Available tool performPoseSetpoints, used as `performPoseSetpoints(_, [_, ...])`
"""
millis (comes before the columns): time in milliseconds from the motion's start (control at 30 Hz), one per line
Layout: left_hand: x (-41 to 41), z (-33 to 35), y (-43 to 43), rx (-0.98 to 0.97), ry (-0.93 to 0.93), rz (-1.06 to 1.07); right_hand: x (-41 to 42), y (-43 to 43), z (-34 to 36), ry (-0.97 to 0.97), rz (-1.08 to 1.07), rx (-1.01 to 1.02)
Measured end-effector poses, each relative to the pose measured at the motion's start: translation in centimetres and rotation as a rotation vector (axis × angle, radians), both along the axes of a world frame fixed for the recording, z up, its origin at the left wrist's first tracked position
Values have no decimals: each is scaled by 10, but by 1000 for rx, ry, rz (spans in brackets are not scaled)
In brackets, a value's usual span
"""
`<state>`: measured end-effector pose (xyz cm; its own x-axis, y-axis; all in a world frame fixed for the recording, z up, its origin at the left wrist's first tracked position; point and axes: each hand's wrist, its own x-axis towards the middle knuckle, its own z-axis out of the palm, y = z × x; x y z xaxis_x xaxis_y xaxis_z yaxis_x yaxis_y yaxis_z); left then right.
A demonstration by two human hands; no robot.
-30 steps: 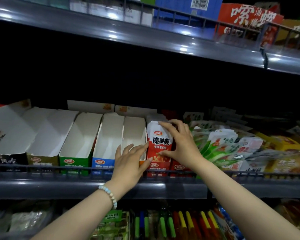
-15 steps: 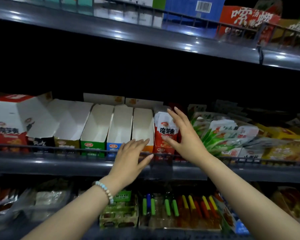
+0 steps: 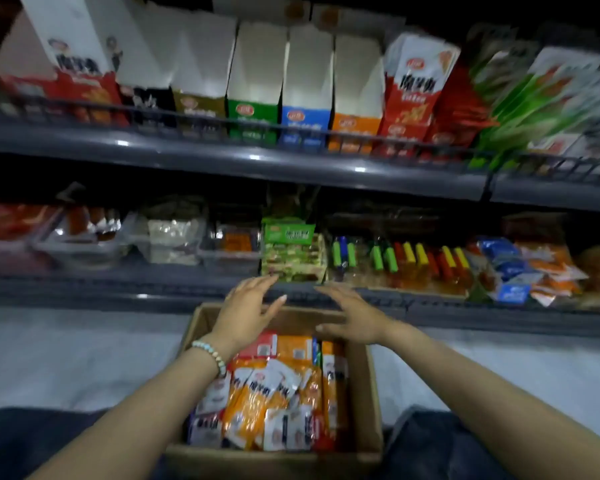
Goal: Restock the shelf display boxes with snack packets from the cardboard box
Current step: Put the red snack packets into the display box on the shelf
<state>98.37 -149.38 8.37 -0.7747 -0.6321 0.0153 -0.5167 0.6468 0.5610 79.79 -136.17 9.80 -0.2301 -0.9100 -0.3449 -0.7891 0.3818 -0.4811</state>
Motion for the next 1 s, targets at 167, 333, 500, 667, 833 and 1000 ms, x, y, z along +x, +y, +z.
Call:
performPoseSetpoints(167, [30,-63,10,119,-174,20,22,5,-80,-144,-57,270])
performPoseSetpoints(333, [47,-112,19,218,-320,3,37,23,-137,-289,-212,395])
performPoseSetpoints(500, [57,-154,26,328,-441,-21,47,47,-183,-349,-205,560])
performPoseSetpoints(667, [50,-180,37,542,-537,-51,49,49,-210,-295,-177,502])
performPoseSetpoints(833, [47,-198,45,734,-499,-13,48,43,-226,-215,-146,423])
performPoseSetpoints(1000, [39,-203,54,866,-476,9,48,40,-233,-186,-91,391])
